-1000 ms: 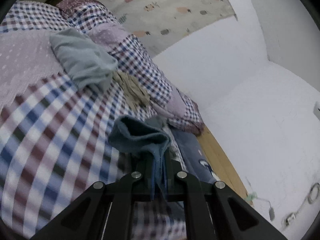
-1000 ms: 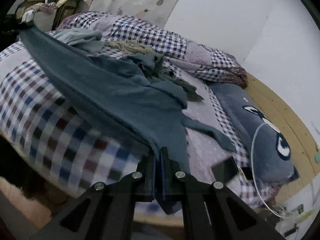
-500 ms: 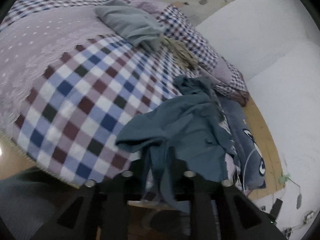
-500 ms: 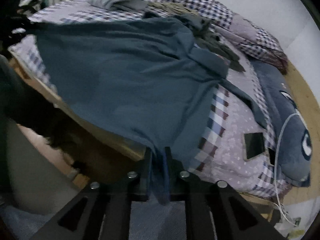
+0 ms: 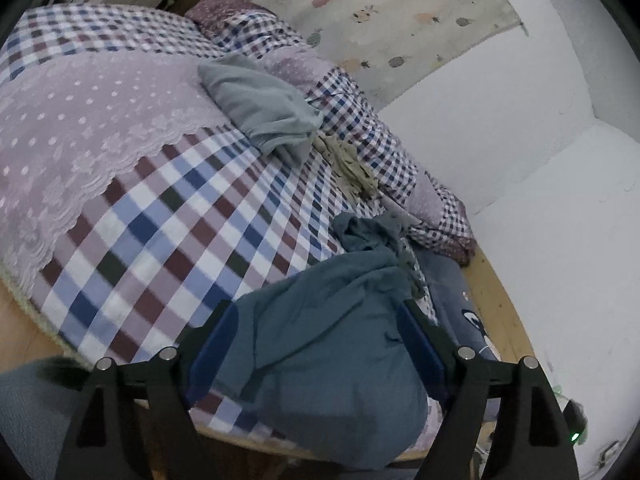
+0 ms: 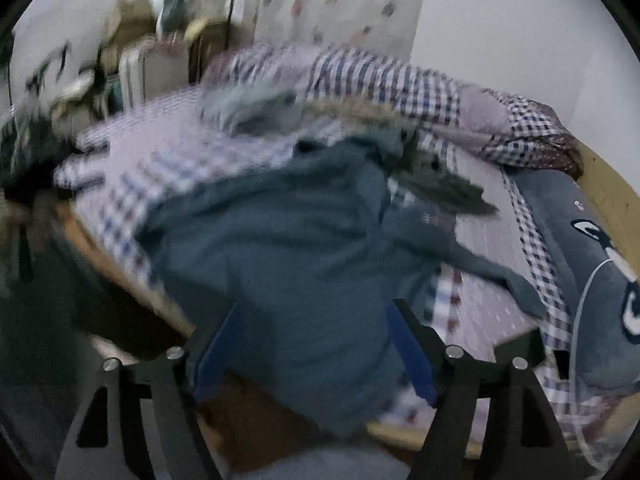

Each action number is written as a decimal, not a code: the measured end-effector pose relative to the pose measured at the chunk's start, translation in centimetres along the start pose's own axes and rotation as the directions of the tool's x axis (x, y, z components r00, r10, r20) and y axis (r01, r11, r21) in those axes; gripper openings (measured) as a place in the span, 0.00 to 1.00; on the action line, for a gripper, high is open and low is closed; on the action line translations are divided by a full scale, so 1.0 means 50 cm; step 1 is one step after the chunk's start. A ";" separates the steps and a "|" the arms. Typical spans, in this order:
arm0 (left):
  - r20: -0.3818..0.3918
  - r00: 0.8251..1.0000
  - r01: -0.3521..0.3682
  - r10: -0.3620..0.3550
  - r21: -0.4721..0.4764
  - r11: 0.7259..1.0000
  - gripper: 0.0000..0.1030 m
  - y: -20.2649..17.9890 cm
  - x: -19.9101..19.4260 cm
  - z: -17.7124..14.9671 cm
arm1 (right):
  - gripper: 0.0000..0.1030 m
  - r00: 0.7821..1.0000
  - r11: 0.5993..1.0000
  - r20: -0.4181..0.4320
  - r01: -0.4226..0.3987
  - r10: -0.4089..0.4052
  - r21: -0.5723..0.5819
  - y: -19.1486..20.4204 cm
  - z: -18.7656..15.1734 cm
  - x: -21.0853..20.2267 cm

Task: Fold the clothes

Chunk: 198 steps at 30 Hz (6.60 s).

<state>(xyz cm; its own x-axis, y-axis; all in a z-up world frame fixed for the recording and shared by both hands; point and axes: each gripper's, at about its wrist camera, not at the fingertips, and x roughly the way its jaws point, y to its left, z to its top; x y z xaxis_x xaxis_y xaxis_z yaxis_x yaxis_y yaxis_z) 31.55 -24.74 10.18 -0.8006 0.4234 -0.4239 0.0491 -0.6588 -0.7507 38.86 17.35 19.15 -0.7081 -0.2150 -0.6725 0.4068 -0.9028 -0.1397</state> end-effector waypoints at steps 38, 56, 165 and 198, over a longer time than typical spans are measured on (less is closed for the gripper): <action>-0.001 0.966 -0.163 0.260 0.777 0.608 0.75 -0.362 0.714 0.150 | 0.86 0.957 0.768 0.279 -0.234 0.074 0.597 -0.341 0.215 0.541; -0.059 0.848 -0.176 0.527 0.907 0.383 0.09 -0.329 0.945 0.112 | 0.86 0.956 0.700 0.288 -0.241 0.053 0.673 -0.382 0.202 0.546; -0.126 0.937 -0.062 0.326 0.859 0.509 0.00 -0.319 0.733 -0.022 | 0.86 0.961 0.683 0.274 -0.168 -0.049 0.711 -0.472 0.169 0.499; -0.185 0.983 0.059 -0.012 0.248 0.967 0.02 -0.106 0.505 0.077 | 0.71 0.985 0.977 -0.051 -0.154 0.163 0.149 -0.098 0.233 0.707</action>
<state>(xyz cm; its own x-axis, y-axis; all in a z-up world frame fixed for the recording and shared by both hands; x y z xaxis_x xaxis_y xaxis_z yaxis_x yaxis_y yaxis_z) 8.79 -12.96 5.39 -0.6769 0.5391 -0.5012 -0.1473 -0.7663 -0.6254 5.10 9.84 4.55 -0.6024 -0.3399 -0.7222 0.4201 -0.9043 0.0752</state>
